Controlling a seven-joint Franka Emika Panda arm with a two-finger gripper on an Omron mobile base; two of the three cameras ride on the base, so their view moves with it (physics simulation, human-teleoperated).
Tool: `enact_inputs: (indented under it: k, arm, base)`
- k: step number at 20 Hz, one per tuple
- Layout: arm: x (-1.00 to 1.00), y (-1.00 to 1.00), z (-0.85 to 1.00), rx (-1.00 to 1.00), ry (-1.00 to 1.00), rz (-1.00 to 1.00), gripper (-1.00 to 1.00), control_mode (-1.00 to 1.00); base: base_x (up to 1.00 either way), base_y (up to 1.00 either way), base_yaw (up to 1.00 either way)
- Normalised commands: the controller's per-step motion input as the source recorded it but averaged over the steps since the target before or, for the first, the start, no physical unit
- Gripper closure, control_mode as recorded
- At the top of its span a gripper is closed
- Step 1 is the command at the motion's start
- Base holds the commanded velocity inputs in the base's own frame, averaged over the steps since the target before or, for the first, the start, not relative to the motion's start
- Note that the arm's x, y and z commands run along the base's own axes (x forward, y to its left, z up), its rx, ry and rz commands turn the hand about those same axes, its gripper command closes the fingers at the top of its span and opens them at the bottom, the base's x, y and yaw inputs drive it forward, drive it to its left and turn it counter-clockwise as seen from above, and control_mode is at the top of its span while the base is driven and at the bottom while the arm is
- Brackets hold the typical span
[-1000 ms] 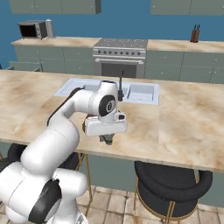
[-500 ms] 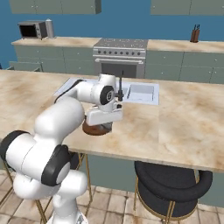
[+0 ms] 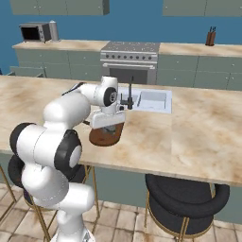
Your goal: Pick up the knife from the drawer and place it on the cutting board. Then place the meat from the plate to the cutting board.
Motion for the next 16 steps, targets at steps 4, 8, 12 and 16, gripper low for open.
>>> enact_inputs:
  k: [4, 8, 12, 16]
  arm:
    - [0.5, 0.22, -0.35, 0.0, 0.0, 0.09, 1.0, -1.0]
    - [0.47, 0.16, -0.43, 0.0, -0.03, 0.09, 1.0, -1.0]
    - [0.47, 0.13, -0.39, 0.0, -0.05, 0.08, 1.0, -1.0]
    - [0.45, 0.1, -0.38, 0.0, -0.06, 0.07, 1.0, -1.0]
  base:
    - [0.0, 0.0, 0.0]
    - [0.0, 0.0, 0.0]
    - [0.0, 0.0, 0.0]
    - [0.0, 0.0, 0.0]
